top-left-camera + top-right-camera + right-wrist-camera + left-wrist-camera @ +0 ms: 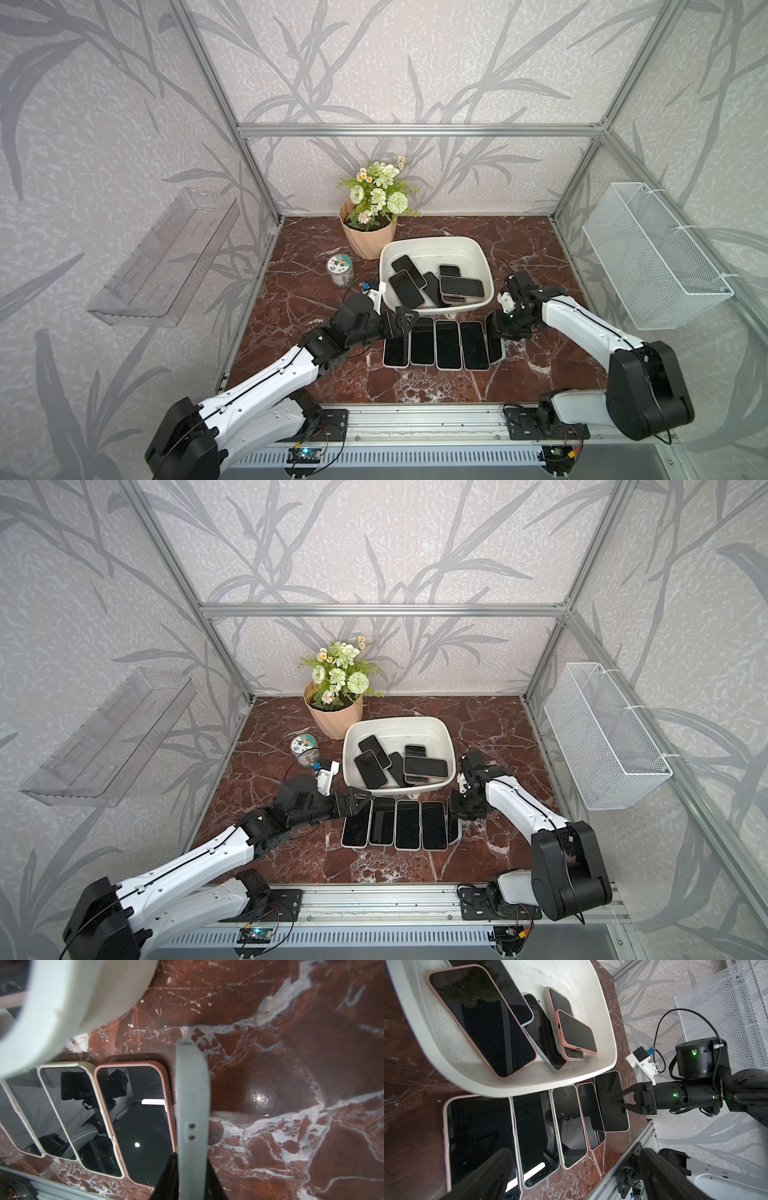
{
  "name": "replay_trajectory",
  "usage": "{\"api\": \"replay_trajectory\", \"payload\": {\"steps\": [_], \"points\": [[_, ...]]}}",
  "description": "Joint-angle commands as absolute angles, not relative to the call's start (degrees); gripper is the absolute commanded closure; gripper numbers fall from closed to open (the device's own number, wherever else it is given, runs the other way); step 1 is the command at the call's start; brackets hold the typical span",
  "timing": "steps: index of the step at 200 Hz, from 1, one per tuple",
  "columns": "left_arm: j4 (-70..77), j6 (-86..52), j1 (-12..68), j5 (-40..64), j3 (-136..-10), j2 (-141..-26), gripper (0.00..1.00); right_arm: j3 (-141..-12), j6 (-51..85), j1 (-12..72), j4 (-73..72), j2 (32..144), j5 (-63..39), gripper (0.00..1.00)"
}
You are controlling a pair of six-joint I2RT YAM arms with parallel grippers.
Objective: Take the phone out of the storage box
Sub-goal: Place the phone at the center of the board.
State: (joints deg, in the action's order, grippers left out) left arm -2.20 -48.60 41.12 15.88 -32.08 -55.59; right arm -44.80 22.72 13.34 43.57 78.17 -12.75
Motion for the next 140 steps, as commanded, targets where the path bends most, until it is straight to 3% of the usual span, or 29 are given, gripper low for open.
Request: {"api": "replay_trajectory", "payload": {"steps": [1,68,140], "points": [[-2.8,-48.1,40.9,14.9,-32.3,-55.7,0.00,-44.3,22.8,13.5,44.2,78.6,-11.1,0.70],[-2.9,-48.4,40.8,14.7,-31.8,-55.3,0.00,-45.0,23.3,13.5,43.8,79.3,-10.5,0.44],[-3.3,-48.1,40.7,14.8,-31.7,-55.7,0.00,-46.8,23.0,13.5,40.7,86.5,-9.9,0.40]]}}
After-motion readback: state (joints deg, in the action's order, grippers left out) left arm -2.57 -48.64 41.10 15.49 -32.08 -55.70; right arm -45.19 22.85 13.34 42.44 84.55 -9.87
